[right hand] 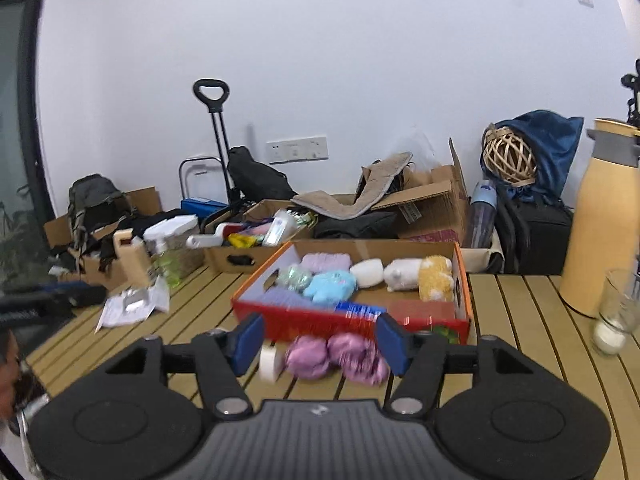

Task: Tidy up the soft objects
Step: 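Withdraw both tools from the box back over the table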

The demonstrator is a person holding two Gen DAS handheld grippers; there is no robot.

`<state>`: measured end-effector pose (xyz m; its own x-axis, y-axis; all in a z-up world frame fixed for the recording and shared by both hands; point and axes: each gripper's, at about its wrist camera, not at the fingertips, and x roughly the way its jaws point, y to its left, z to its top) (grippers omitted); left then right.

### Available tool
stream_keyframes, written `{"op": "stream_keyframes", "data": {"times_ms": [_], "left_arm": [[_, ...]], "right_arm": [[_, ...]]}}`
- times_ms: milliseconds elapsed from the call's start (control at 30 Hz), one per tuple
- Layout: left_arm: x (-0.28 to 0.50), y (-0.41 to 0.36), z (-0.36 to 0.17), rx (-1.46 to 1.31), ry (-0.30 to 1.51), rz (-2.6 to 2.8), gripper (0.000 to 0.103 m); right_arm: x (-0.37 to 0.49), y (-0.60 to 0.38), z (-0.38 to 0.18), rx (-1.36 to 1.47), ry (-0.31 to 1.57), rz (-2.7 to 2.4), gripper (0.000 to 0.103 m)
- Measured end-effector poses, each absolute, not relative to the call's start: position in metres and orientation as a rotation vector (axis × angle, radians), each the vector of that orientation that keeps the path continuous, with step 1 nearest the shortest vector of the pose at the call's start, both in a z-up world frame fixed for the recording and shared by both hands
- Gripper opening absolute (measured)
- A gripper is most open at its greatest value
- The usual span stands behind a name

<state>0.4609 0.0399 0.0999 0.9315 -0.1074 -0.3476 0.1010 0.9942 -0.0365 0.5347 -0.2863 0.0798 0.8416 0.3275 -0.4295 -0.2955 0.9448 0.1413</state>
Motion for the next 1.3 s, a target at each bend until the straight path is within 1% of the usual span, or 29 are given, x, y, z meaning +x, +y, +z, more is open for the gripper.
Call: {"op": "stream_keyframes", "data": {"times_ms": [67,100,133,167,267,400,600,800,933,1300], "left_arm": [[0.428,0.042,0.092,-0.011,0.341,-0.09,0.077],[0.41,0.043,0.085,-0.009,0.337,-0.089,0.078],[0.397,0.042,0.079,-0.014,0.34,-0.087,0.079],[0.384,0.043,0.073,-0.022,0.35,-0.086,0.079],[0.351,0.047,0.059,-0.053,0.38,-0.097,0.08],[0.334,0.054,0.055,-0.066,0.391,-0.095,0.081],[0.331,0.05,0.049,-0.056,0.399,-0.115,0.081],[0.355,0.041,0.033,-0.033,0.44,-0.146,0.082],[0.391,0.034,0.02,-0.002,0.475,-0.153,0.082],[0.543,0.027,-0.006,0.059,0.542,-0.129,0.082]], "right_arm": [[0.504,-0.283,0.07,0.052,0.457,0.31,0.063],[0.488,-0.282,0.064,0.053,0.448,0.305,0.065],[0.472,-0.281,0.058,0.063,0.442,0.302,0.069],[0.456,-0.281,0.052,0.073,0.444,0.306,0.071],[0.415,-0.282,0.03,0.09,0.454,0.285,0.072],[0.382,-0.286,0.008,0.131,0.487,0.258,0.072],[0.359,-0.279,0.008,0.13,0.471,0.263,0.072],[0.37,-0.274,0.005,0.117,0.478,0.267,0.072],[0.391,-0.273,-0.005,0.098,0.502,0.251,0.072],[0.5,-0.266,-0.012,0.059,0.499,0.241,0.072]]}}
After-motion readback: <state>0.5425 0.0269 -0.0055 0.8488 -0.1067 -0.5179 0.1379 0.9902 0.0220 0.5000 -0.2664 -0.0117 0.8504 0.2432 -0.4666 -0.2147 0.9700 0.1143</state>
